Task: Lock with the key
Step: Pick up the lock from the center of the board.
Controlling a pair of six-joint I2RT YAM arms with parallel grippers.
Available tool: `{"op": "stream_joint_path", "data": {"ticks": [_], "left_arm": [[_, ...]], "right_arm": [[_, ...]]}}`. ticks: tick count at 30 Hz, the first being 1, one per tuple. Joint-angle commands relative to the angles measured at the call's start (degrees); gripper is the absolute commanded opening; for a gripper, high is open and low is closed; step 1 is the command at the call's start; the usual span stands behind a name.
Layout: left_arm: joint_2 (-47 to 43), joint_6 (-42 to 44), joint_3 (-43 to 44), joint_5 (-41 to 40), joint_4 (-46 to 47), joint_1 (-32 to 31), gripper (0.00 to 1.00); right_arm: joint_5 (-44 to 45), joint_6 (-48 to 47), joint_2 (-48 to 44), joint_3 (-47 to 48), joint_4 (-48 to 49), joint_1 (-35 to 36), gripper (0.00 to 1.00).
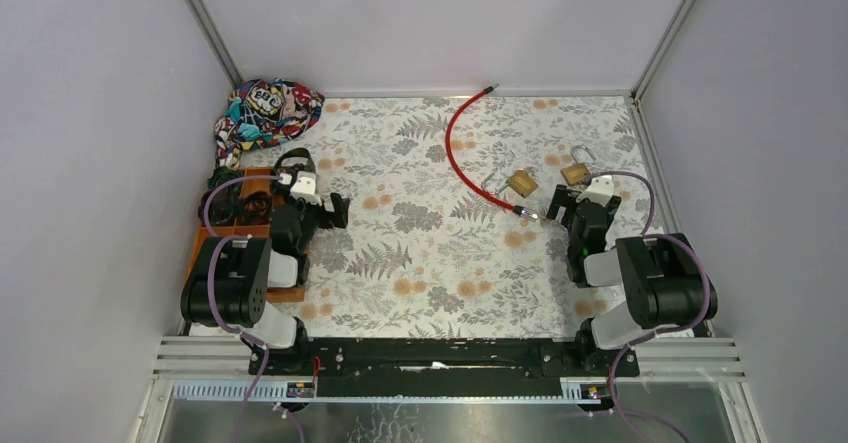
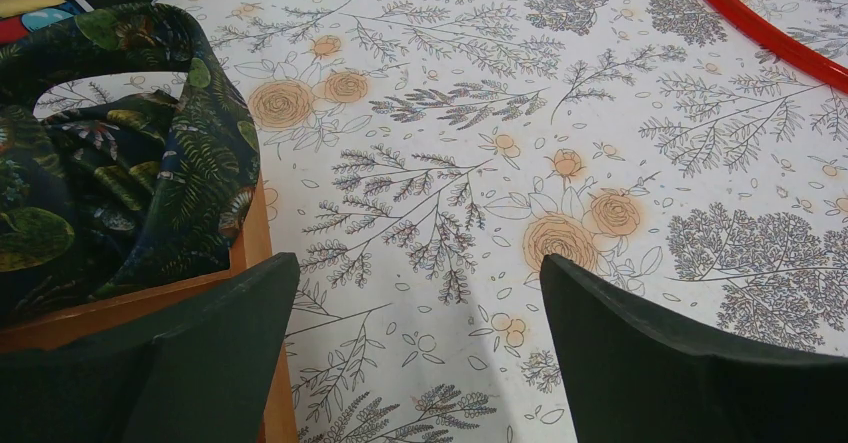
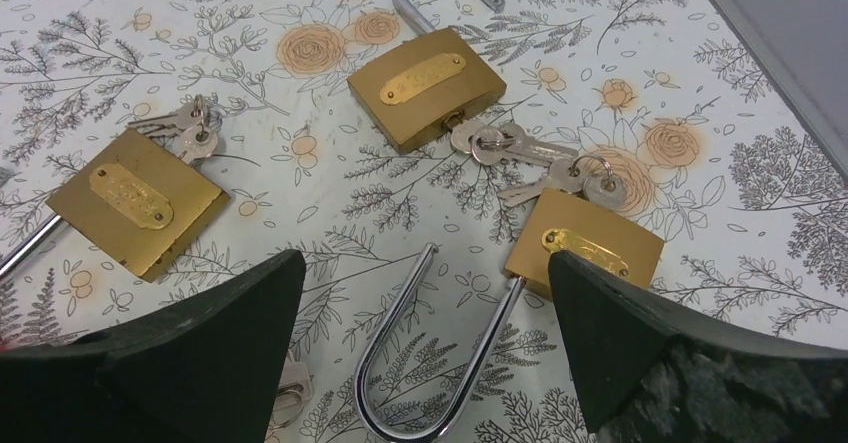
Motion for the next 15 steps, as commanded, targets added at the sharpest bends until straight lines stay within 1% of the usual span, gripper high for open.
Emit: {"op": "stream_joint_path", "data": {"ticks": [1,3,4,5,7,8,9,10,12,14,15], "left_arm": [[-0.52,1.23,1.07,-1.31,3.41,-0.18,0.99],[-0.51,1.23,1.07,-1.30,3.41,-0.18,0.99],[-0.56,1.24,1.07,-1.32,3.41,-0.18,0.99],[-0.54,1.27,1.06,-1.32,3.33,-0.18,0.99],[-0.52,1.32,1.11,-1.24,3.23,-0.18,0.99],[-0.58,1.23,1.01,-1.24,3.58,-0.18,0.99],[-1.29,0.79,1.52,-1.55,2.97,-0.02,0.99],[-3.35,0.12,3.12,-1.85,-1.92,0.46,0.99],[-7.74,-0.10,9.66,0.17,-16.52,1.46,0.99],[-9.92,1.41,17.39,4.55,-31.07,2.29,0.98],[-9.92,1.48,22.38,6.73,-40.81,2.61,0.99]], "right_arm": [[-0.54,-0.53,-7.81,6.53,-13.17,-0.21,1.00],[-1.46,1.04,-12.24,13.07,-26.11,-0.16,1.00],[-4.38,1.46,-13.68,16.48,-30.99,-0.16,1.00],[-8.29,1.89,-14.53,19.76,-35.72,-0.16,1.00],[-20.93,2.76,-14.66,27.53,-44.83,-0.16,1.00],[-25.53,3.50,-14.08,31.45,-49.66,-0.16,1.00],[-29.83,4.59,-12.99,35.51,-53.89,-0.09,0.96],[-32.93,5.97,-11.58,38.92,-58.05,-0.12,0.91],[-35.36,8.33,-7.74,45.11,-64.99,0.92,0.84],[-34.16,6.98,-3.77,51.41,-72.98,4.69,0.81],[-32.56,4.81,-1.34,54.47,-77.10,7.26,0.81]]}}
